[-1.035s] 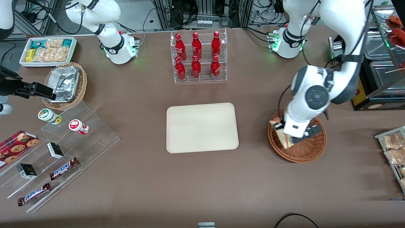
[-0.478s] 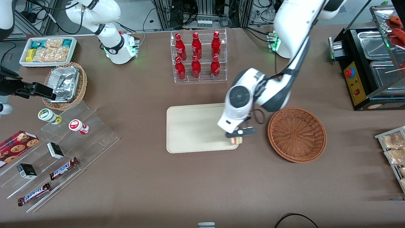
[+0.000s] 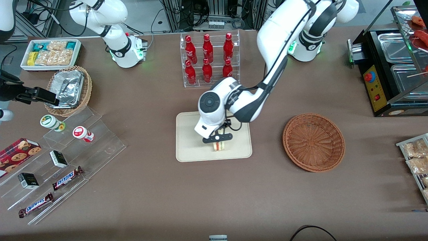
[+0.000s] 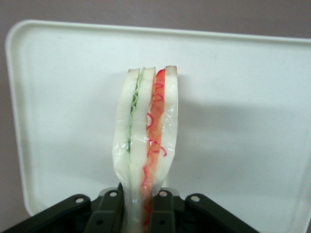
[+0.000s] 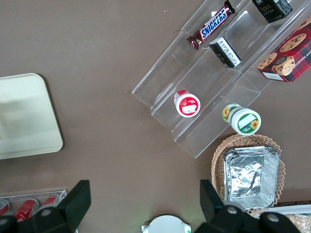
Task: Place sandwich from basket to tray
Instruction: 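Lower the sandwich onto the tray and open the left gripper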
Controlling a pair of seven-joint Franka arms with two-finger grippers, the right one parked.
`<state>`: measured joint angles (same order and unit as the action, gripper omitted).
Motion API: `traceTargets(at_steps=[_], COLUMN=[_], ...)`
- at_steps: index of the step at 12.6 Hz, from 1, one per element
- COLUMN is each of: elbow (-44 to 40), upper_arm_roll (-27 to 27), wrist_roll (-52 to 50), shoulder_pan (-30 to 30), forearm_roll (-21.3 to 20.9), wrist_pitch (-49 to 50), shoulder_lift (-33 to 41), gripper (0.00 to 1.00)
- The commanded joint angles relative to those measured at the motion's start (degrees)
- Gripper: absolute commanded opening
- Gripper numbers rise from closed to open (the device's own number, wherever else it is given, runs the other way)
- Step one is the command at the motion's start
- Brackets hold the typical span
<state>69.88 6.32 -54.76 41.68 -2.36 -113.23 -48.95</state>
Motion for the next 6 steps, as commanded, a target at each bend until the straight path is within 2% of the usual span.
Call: traceTargets(at_steps=[1,6], elbow=[-6.25,-6.07], upper_arm_roll=[-0.78,-0.78], wrist_roll=[-1.76,-4.03], shoulder_pan=[1.73,2.00], forearm_roll=[0.69,1.83], wrist_pitch=[2.40,2.49], shoulder_lift=[-3.96,-4.13], gripper=[0.00,0.00])
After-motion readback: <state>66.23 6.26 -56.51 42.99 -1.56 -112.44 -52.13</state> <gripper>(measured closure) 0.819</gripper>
